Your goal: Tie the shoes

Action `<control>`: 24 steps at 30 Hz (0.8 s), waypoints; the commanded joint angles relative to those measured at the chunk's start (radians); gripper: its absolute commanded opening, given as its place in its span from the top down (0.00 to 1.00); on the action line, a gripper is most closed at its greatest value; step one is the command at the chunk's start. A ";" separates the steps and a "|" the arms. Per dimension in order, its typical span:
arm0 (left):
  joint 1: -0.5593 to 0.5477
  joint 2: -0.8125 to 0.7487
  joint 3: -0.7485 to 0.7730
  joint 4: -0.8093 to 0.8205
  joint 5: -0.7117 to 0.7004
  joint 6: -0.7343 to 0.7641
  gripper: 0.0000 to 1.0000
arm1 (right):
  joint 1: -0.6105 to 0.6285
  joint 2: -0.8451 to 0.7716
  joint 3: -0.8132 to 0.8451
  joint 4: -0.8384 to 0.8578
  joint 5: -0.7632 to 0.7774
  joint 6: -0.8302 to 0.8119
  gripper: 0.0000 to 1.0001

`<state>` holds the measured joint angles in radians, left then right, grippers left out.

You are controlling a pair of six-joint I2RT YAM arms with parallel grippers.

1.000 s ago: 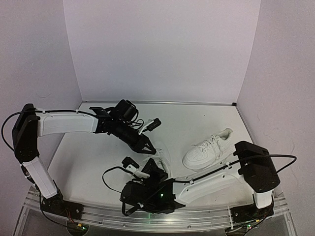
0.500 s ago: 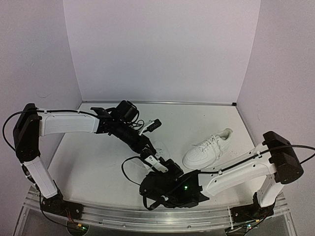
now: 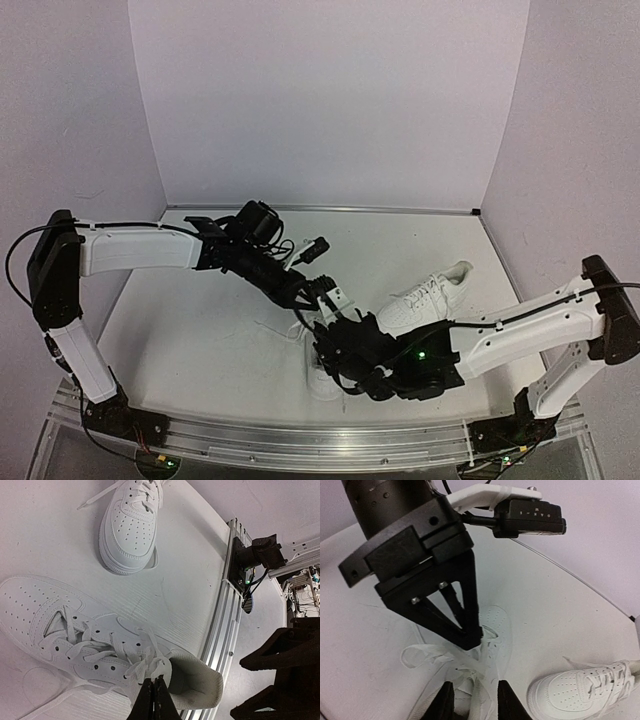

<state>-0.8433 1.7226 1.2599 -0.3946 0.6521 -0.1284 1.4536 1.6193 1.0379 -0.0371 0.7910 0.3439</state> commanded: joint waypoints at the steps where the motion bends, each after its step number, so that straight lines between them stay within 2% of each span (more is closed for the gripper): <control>1: 0.004 -0.006 0.051 0.045 0.017 -0.022 1.00 | 0.002 -0.032 -0.031 0.151 -0.115 0.154 0.59; 8: 0.005 -0.003 0.046 0.055 0.014 -0.028 1.00 | 0.002 0.113 0.049 0.125 -0.129 0.374 0.58; 11: 0.004 -0.012 0.041 0.056 0.014 -0.031 1.00 | 0.001 0.110 0.037 0.112 -0.090 0.471 0.42; 13: 0.004 -0.018 0.038 0.057 0.012 -0.030 1.00 | -0.004 0.103 0.029 0.114 -0.097 0.512 0.38; 24: 0.004 -0.025 0.029 0.071 0.012 -0.037 1.00 | -0.048 0.137 0.018 0.178 -0.236 0.593 0.48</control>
<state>-0.8433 1.7226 1.2640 -0.3565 0.6529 -0.1585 1.4236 1.7413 1.0550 0.0978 0.5945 0.8784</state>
